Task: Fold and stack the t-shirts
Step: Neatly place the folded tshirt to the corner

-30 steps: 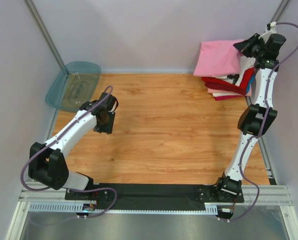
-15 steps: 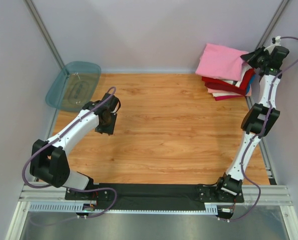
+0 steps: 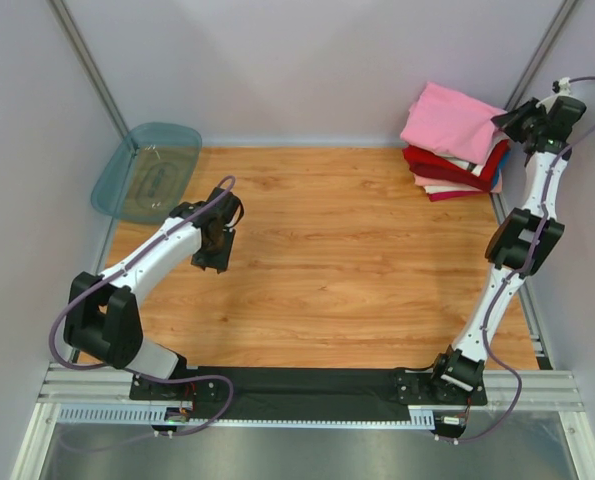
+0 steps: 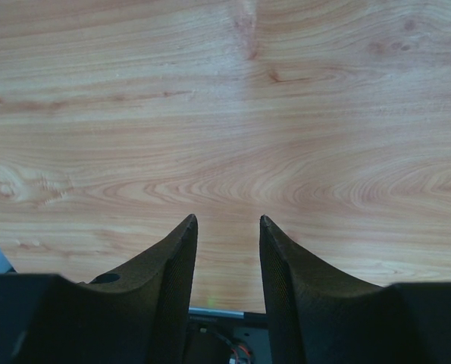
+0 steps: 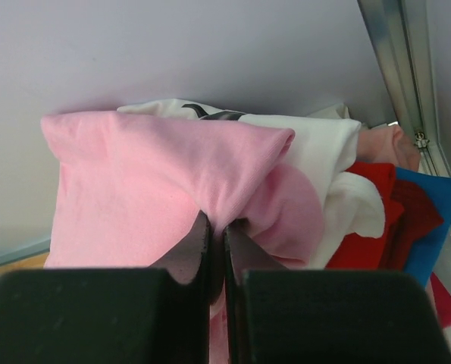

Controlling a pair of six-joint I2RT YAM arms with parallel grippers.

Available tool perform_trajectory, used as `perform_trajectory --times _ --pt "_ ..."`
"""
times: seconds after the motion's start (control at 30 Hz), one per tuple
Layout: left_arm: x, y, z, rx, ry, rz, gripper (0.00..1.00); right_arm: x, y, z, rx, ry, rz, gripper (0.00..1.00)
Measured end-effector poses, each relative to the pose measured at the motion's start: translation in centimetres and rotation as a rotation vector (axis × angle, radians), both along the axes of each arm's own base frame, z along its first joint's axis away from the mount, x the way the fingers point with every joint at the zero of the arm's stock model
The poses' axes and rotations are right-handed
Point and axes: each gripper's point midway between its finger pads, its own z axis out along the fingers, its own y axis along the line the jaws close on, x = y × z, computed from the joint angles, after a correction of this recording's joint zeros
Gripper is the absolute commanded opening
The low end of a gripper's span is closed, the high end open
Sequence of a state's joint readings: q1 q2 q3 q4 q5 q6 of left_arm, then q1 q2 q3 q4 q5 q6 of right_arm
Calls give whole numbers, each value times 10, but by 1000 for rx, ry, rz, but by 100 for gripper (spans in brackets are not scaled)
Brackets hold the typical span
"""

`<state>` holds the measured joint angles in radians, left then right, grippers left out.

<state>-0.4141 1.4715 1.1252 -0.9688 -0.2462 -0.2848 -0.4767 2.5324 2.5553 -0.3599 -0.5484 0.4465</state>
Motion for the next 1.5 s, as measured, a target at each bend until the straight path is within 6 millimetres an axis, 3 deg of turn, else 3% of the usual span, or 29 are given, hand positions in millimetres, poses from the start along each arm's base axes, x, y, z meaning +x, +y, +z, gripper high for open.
perform_trajectory --times 0.73,0.77,0.87,0.9,1.03,1.1,1.3,1.5 --pt "-1 -1 -2 4 10 -4 46 -8 -26 -21 -87 -16 -11 1" --pt "-1 -1 -3 4 10 -4 46 -7 -27 -21 -92 -21 -11 3" --pt "-1 -1 -3 3 10 -4 46 -6 -28 -22 -101 -26 -14 24" --pt "-1 -1 -3 3 11 -4 46 -6 -29 -23 -104 -25 -16 41" --pt "-1 -3 -3 -5 13 -6 46 -11 -33 -28 -108 -2 -52 62" --pt "-1 -3 -3 -10 14 -8 46 -17 -33 -31 -94 22 -70 68" --pt "-2 -5 4 -27 -7 -9 46 -39 -31 -33 -31 112 -146 68" --pt "-2 -6 11 -46 -31 -12 45 -74 -30 -26 46 199 -227 68"
